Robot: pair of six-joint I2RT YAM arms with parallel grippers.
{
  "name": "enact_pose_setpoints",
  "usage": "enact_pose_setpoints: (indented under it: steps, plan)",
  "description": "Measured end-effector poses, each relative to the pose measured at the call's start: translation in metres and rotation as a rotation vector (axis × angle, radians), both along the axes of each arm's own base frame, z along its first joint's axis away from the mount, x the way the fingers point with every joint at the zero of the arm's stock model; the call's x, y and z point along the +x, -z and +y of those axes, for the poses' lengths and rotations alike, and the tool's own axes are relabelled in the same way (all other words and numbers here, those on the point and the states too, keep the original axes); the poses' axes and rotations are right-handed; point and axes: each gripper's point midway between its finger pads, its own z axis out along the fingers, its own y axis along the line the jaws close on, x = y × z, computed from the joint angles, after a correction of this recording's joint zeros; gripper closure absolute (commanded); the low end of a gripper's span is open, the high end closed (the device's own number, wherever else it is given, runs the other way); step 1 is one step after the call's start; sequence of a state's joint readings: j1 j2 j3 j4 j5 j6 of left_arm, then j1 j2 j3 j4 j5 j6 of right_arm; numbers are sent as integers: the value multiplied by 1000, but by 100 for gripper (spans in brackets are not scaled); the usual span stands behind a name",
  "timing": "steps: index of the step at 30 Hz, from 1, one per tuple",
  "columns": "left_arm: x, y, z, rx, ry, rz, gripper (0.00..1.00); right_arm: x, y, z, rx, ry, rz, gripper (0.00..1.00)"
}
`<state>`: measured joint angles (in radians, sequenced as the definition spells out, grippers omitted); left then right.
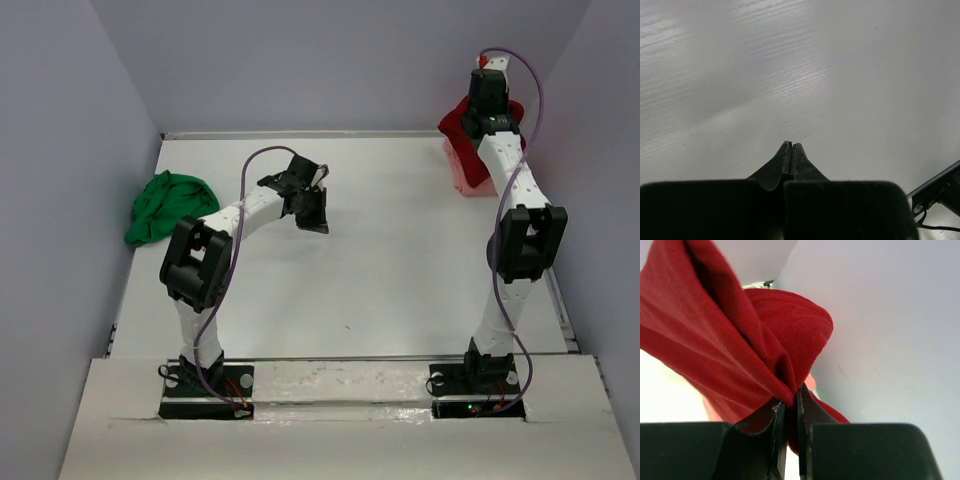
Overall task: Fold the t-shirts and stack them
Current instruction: Neatly place the folded tshirt to the corner
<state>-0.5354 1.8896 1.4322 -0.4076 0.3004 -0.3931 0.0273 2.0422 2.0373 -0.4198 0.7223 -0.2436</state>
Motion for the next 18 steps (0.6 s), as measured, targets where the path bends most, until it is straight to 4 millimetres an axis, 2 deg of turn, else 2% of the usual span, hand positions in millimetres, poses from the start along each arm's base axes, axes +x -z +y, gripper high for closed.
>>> enact_pose_setpoints:
  steps: [9,15,18]
  plan:
    - [0,0,0,1,7,-2,100,-1,2,-2,1,3,8,100]
    - [0,0,0,2,11,-4,100,4,22,-1,17,-6,41,100]
    - [-1,0,-1,-1,12,-3,100,3,25,-1,21,-11,55,100]
